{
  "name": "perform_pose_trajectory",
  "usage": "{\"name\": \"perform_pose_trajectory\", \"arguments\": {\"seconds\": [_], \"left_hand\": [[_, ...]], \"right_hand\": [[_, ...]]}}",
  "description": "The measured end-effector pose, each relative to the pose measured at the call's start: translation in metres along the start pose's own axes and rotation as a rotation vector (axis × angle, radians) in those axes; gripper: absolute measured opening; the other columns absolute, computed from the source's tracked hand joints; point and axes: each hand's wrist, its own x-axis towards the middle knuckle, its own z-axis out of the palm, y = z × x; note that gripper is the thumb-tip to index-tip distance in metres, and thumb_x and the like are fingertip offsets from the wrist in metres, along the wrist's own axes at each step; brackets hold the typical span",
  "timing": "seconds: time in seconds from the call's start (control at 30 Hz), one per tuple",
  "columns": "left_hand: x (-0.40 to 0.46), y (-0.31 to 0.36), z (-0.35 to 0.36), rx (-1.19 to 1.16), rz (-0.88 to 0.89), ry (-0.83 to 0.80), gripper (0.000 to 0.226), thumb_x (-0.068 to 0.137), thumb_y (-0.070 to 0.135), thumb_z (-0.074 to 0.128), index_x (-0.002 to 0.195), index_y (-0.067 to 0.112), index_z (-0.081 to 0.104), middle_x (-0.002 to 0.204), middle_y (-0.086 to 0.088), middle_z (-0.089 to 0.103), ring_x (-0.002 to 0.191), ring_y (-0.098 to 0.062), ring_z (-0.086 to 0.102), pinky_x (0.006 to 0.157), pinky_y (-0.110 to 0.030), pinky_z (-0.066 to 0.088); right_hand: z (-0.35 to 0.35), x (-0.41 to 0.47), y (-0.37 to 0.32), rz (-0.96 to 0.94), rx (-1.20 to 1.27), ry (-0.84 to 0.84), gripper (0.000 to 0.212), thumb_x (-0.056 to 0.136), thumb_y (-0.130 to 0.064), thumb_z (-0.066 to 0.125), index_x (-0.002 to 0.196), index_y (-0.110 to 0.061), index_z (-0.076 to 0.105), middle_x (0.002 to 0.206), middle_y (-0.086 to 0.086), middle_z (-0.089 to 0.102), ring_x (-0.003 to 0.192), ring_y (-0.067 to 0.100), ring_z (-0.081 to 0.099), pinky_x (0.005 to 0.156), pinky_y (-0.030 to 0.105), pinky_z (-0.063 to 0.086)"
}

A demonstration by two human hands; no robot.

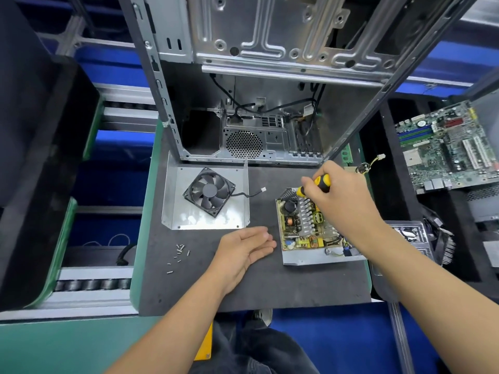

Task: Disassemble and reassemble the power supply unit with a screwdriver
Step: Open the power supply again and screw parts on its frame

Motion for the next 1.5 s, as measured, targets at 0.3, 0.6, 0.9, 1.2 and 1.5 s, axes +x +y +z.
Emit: {"name": "perform_pose_trajectory", "arguments": {"seconds": [0.3,0.6,0.9,1.2,1.5], "left_hand": [[0.001,0.000,0.000,-0.004,0.003,-0.017,0.024,0.086,0.001,0.071,0.109,-0.004,0.067,0.095,-0.018,0.075,0.092,-0.029,0.074,0.074,-0.026,0.059],[0.000,-0.001,0.000,-0.008,0.013,-0.033,0.045,0.067,0.011,0.080,0.108,-0.004,0.068,0.095,-0.019,0.075,0.090,-0.029,0.074,0.074,-0.026,0.059],[0.000,-0.001,0.000,-0.013,0.016,-0.016,0.024,0.082,-0.001,0.073,0.106,-0.004,0.069,0.093,-0.019,0.075,0.088,-0.028,0.075,0.073,-0.026,0.059],[-0.003,0.000,0.002,-0.011,0.020,-0.003,0.017,0.088,-0.004,0.067,0.105,-0.003,0.068,0.092,-0.017,0.076,0.088,-0.028,0.075,0.073,-0.026,0.059],[-0.003,0.002,-0.004,-0.106,-0.012,-0.061,0.030,0.096,-0.016,0.041,0.111,-0.005,0.064,0.106,-0.023,0.073,0.101,-0.034,0.072,0.080,-0.032,0.060]], "right_hand": [[0.006,0.001,-0.001,-0.033,-0.038,0.003,0.027,0.094,-0.035,0.063,0.083,-0.013,0.054,0.055,0.001,0.053,0.057,0.021,0.051,0.055,0.035,0.041],[0.011,0.000,-0.001,-0.079,-0.076,0.027,0.028,0.094,-0.036,0.063,0.085,-0.011,0.054,0.055,0.003,0.052,0.060,0.031,0.053,0.055,0.037,0.042],[0.008,0.007,-0.014,-0.213,-0.351,0.000,0.039,0.094,-0.040,0.064,0.076,-0.011,0.046,0.058,0.001,0.043,0.063,0.035,0.053,0.057,0.036,0.041],[0.001,0.011,-0.033,-0.325,-0.359,-0.226,0.012,0.092,-0.016,0.053,0.102,-0.010,0.051,0.099,0.006,0.049,0.085,0.032,0.053,0.070,0.036,0.037],[-0.003,0.023,-0.051,-0.466,-0.653,-0.404,0.017,0.098,-0.023,0.047,0.110,-0.010,0.046,0.111,0.010,0.049,0.095,0.031,0.057,0.081,0.040,0.047]]}}
